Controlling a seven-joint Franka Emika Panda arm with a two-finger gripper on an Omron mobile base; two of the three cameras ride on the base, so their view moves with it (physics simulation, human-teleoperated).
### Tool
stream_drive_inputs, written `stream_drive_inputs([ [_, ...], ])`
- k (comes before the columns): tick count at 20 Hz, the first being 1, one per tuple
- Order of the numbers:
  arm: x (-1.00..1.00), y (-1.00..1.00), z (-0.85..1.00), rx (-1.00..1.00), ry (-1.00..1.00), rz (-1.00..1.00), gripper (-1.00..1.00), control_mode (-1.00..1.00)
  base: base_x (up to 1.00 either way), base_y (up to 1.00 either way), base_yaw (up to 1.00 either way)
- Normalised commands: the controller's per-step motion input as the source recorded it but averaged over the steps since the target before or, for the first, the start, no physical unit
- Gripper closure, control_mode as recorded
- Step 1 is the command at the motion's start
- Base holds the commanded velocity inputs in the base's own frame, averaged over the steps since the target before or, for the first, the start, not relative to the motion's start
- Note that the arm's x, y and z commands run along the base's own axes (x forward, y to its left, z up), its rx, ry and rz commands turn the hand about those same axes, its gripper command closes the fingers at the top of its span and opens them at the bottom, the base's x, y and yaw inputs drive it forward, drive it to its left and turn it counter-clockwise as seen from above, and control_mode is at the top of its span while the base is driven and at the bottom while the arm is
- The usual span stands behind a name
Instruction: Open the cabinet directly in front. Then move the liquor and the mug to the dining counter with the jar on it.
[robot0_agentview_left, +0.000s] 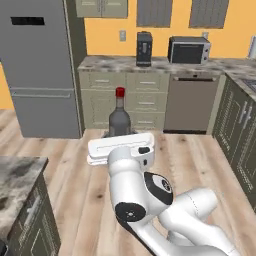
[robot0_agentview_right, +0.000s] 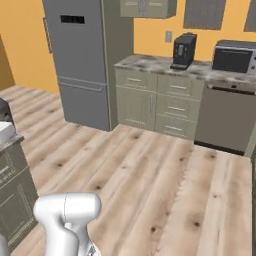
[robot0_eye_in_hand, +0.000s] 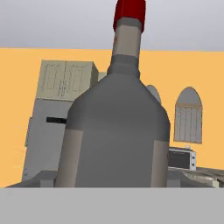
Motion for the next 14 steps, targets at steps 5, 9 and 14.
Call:
stream_drive_inputs([
  [5,0.00,0.00,0.00,0.00,0.00,0.00,1.00,1.00,1.00,-1.00,0.01],
  [9,0.00,0.00,0.00,0.00,0.00,0.00,1.00,1.00,1.00,-0.99,-0.01],
  [14,0.00,0.00,0.00,0.00,0.00,0.00,1.00,1.00,1.00,-0.63,0.01],
])
